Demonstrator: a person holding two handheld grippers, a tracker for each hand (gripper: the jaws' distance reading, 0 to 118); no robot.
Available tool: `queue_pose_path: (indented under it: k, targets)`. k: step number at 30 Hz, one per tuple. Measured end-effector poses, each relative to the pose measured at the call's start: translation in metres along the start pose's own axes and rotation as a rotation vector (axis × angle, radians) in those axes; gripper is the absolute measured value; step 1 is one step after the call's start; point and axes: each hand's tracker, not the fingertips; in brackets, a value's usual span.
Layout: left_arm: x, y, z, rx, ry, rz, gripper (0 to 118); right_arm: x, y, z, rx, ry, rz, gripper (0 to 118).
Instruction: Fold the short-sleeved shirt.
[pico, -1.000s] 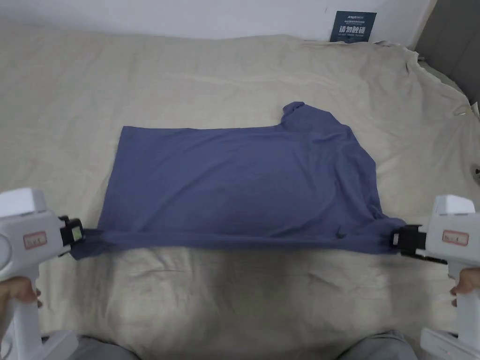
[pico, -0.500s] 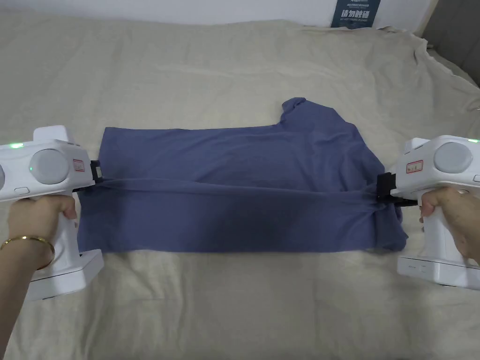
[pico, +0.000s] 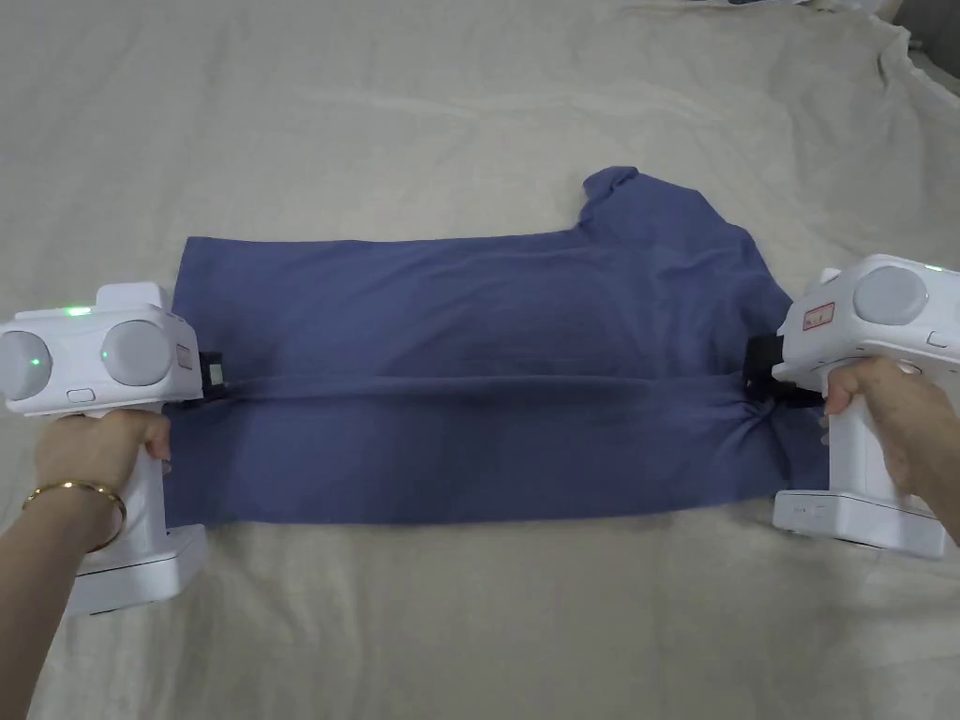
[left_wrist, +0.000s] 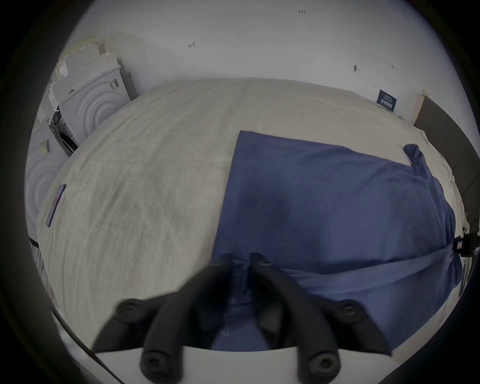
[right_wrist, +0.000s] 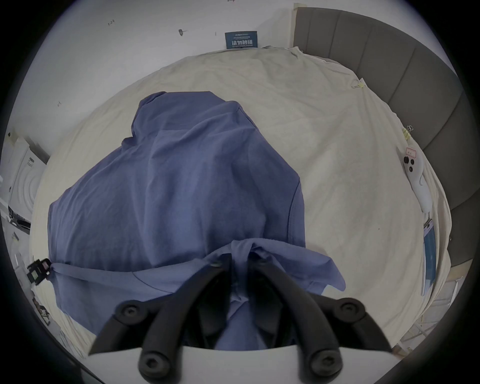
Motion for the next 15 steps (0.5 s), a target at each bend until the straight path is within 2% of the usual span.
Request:
queue_pose_path:
  k: [1, 2, 3, 4, 11, 15]
  targets:
    - [-0.003, 0.001, 0.001, -0.013, 0.015, -0.001, 62, 0.001, 0.001, 0.005, 0.008, 0.008, -0.002, 46]
    - [-0.006, 0.003, 0.004, -0.014, 0.011, 0.002, 95, 0.001, 0.002, 0.01, 0.014, 0.014, 0.003, 79]
    - [-0.012, 0.003, 0.009, -0.001, 0.009, 0.015, 112, 0.002, 0.002, 0.018, 0.035, 0.018, 0.009, 92]
    - [-0.017, 0.006, 0.019, 0.045, 0.006, 0.049, 118, 0.004, 0.002, 0.03, 0.088, 0.022, 0.013, 94]
    - [-0.043, 0.01, 0.11, 0.315, -0.044, 0.119, 118, 0.017, -0.017, 0.131, 0.366, 0.041, 0.087, 94]
    - [-0.038, -0.024, 0.158, 0.462, -0.002, 0.009, 118, 0.02, -0.063, 0.186, 0.568, 0.028, 0.198, 95]
